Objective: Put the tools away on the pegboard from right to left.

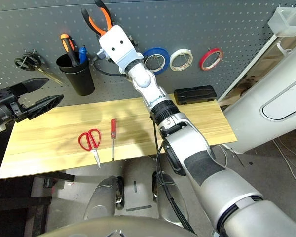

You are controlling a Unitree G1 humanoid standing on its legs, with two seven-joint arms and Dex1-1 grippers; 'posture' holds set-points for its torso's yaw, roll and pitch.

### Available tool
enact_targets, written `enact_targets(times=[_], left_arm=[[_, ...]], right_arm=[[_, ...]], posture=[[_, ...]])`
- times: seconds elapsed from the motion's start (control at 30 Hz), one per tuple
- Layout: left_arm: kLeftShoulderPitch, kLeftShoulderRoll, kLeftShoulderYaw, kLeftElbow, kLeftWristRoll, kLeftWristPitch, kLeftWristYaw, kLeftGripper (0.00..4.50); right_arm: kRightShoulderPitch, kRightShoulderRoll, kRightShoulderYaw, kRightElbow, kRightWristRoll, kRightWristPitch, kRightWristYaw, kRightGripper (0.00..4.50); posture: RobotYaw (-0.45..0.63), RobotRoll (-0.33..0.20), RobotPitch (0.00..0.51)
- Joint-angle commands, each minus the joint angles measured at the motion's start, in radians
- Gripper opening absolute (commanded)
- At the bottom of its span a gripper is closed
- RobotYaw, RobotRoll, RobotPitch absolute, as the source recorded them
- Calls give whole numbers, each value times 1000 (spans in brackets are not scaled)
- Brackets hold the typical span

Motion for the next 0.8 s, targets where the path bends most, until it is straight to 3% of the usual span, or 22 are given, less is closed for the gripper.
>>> enact_targets(times=[0.03,0.4,0.6,0.8], left_arm=[[1,-7,-14,-12,-1,7,3,4500],[-13,-28,-44,-8,5,-3,7,4500],[-14,-47,-60,-20,6,-3,19,4500],[-6,-63,-70,-44,-5,10,38,4500]], right_arm=[[-2,-7,-24,14,12,-5,-11,2443],[39,-28,-24,17,10,54,-1,2443],[75,-41,-28,-45,23,69,39,4424],[167,-89,-38,-327,78,142,144,4473]], posture=[[99,0,107],[85,0,107],[88,0,108],[84,0,115]])
